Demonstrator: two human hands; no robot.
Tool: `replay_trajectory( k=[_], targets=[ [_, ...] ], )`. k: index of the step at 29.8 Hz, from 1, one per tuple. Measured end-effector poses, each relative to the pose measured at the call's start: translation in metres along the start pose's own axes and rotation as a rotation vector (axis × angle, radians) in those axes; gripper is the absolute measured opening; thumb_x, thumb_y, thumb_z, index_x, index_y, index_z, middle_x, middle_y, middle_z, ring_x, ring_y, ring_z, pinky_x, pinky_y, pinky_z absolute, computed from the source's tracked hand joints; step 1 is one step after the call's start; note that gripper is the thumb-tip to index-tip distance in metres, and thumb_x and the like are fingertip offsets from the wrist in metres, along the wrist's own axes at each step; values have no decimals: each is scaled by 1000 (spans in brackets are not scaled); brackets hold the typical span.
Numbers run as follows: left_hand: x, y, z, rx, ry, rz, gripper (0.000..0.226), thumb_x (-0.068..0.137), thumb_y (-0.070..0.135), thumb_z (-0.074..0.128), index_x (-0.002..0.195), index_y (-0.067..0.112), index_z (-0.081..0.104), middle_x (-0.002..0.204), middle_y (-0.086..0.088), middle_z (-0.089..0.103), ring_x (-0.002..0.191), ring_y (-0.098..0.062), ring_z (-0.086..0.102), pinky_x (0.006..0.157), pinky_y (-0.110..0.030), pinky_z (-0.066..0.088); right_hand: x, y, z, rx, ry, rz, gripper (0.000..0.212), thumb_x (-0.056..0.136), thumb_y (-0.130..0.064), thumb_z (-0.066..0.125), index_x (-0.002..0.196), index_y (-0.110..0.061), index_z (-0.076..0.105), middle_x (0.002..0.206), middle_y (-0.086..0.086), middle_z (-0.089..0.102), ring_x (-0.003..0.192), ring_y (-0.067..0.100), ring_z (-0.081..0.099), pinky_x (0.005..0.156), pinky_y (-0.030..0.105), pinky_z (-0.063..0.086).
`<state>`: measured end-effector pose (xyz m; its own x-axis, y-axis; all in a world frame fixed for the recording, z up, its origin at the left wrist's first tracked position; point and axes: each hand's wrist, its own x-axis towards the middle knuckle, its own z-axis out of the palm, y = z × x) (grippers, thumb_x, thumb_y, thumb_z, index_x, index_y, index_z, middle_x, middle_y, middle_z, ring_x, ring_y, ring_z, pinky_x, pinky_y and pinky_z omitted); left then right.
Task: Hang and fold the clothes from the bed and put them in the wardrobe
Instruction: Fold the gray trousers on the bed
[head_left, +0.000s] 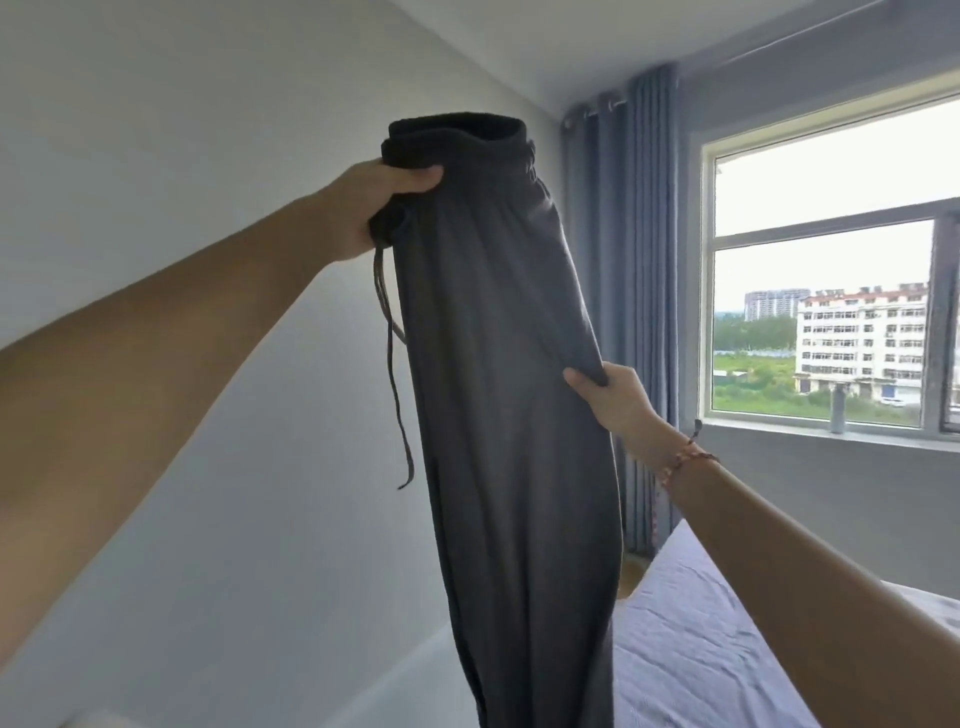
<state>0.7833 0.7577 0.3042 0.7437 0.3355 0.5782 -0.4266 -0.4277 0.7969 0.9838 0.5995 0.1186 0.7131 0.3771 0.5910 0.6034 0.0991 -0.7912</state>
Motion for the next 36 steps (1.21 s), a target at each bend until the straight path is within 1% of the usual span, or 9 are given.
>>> replay_trajectory(
  k=[3, 10, 16, 19, 21, 23, 28, 32, 36],
  targets=[
    [-32, 21, 18, 26, -76, 31, 37, 81, 23, 68, 114, 9, 61, 115, -6, 66, 105, -19, 64, 88, -29, 52, -19, -17, -22, 11, -6, -62, 10, 84, 0, 65, 91, 7, 66, 78, 6, 60, 58, 5, 55, 52, 11, 45],
    [-211, -20, 80, 86, -344, -228, 30, 70, 16, 65, 100, 12, 66, 96, -1, 72, 93, -16, 67, 79, -26, 55, -156, 10, -69, -16, -284, 39, 10, 76, 13, 66, 82, 8, 59, 75, 14, 57, 71, 20, 50, 58, 15, 42],
    [-442, -131, 155, 66, -758, -601, 35, 68, 10, 73, 91, 34, 60, 62, 14, 62, 62, -1, 56, 67, -31, 46, -409, 83, -109, -115, -865, 321, 15, 64, -26, 59, 69, -40, 64, 65, -17, 62, 62, -15, 52, 67, 17, 41],
    [-524, -181, 189, 77, -891, -752, 32, 72, 20, 68, 81, 45, 51, 68, 18, 48, 61, -1, 48, 62, -37, 43, -509, 120, -114, -227, -971, 538, 70, 83, -14, 59, 55, -76, 42, 61, -1, 44, 60, -18, 47, 65, 6, 37],
    [-568, -198, 201, -78, -801, -899, 34, 70, 9, 69, 92, 29, 53, 74, 21, 52, 63, 6, 50, 59, -13, 41, -560, 129, -119, -216, -1079, 607, 37, 73, -24, 62, 64, -59, 59, 66, -7, 44, 53, -10, 48, 64, 10, 43],
    [-601, -210, 208, -212, -671, -1047, 36, 68, 2, 67, 103, 12, 62, 83, 10, 62, 77, -2, 55, 68, -14, 43, -615, 167, -117, -245, -940, 692, 3, 63, -18, 64, 66, -17, 63, 58, 2, 49, 43, -1, 47, 49, 14, 41],
    [-630, -226, 204, -401, -518, -1167, 39, 72, -1, 65, 105, 20, 71, 96, 3, 70, 91, -9, 62, 84, -26, 49, -628, 139, -112, 61, -905, 656, 40, 74, -5, 73, 108, -8, 51, 77, -25, 64, 71, -11, 56, 68, 9, 40],
    [-641, -253, 194, -487, -618, -1245, 50, 76, -11, 57, 104, 27, 72, 99, 9, 70, 93, -4, 63, 81, -21, 48, -620, 159, -100, 167, -1106, 630, 33, 77, -23, 77, 101, -6, 63, 83, -16, 64, 82, -4, 55, 76, 14, 43],
    [-633, -294, 184, -400, -479, -1316, 48, 59, 20, 86, 104, 16, 72, 107, -6, 66, 102, -16, 59, 95, -32, 46, -605, 197, -81, 95, -1087, 771, 48, 59, -33, 81, 89, -3, 59, 75, -7, 56, 72, 3, 50, 66, 18, 41]
  ],
)
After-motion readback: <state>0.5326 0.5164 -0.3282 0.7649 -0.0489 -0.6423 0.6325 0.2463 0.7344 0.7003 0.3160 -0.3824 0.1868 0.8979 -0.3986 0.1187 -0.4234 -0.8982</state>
